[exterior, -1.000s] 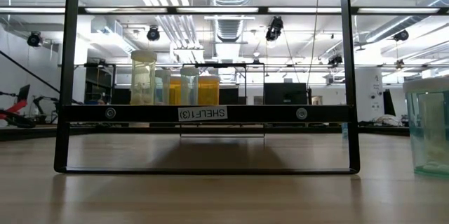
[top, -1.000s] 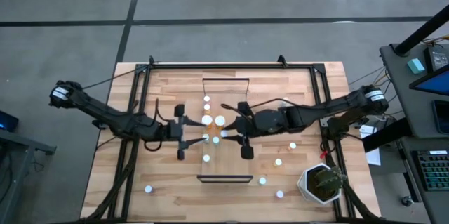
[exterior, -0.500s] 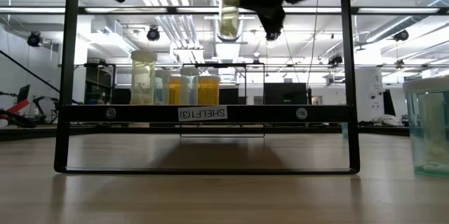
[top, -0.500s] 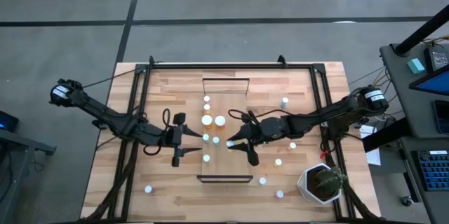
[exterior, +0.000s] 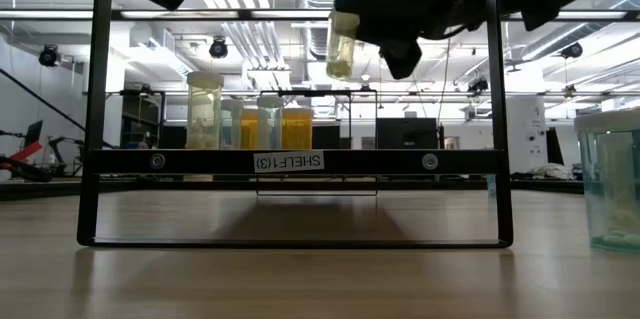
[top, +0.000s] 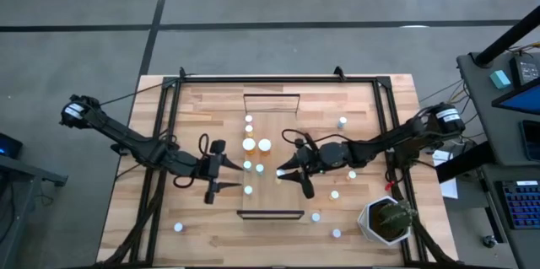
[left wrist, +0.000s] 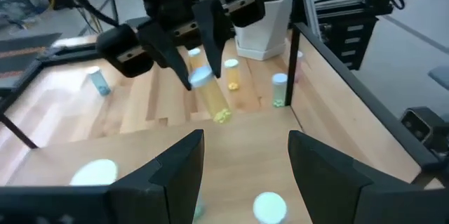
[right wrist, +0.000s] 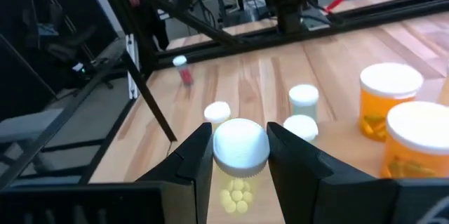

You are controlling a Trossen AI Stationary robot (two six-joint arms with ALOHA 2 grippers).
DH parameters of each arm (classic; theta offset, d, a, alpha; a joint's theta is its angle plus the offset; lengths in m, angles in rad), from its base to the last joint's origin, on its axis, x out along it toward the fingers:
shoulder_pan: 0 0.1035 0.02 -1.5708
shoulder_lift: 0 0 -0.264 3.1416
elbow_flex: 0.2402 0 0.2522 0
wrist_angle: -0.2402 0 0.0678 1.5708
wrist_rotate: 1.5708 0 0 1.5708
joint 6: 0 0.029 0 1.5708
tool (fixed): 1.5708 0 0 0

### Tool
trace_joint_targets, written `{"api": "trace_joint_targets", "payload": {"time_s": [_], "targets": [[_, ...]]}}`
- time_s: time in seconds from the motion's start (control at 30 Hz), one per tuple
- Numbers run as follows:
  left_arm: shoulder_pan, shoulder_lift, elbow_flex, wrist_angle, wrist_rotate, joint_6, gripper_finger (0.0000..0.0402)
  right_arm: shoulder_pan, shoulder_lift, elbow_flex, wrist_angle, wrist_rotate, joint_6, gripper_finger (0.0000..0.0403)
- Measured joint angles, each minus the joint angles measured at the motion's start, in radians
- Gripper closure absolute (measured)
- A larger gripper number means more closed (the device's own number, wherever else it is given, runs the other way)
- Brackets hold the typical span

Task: Pick and place medicine bottles onto shelf by color
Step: Adjust the yellow pill bottle on the shelf

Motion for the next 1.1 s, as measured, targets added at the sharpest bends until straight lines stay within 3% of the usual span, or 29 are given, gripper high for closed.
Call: {"api": "trace_joint_targets", "payload": {"time_s": [0.37,0.63,1.1], "targets": [[-0.021,0.04,-0.002,-0.022,0.033,-0.036,0.0211,0.0,0.181,0.086,0.113,-0.035,-0.074,0.0294],[-0.039,0.034,-0.002,-0.02,0.033,-0.039,0.0211,0.003,0.275,0.162,0.087,-0.062,-0.074,0.0294],[-0.058,0.03,-0.007,-0.036,0.033,-0.064,0.0211,0.014,0.323,0.213,0.035,-0.065,-0.11,0.0294]]}}
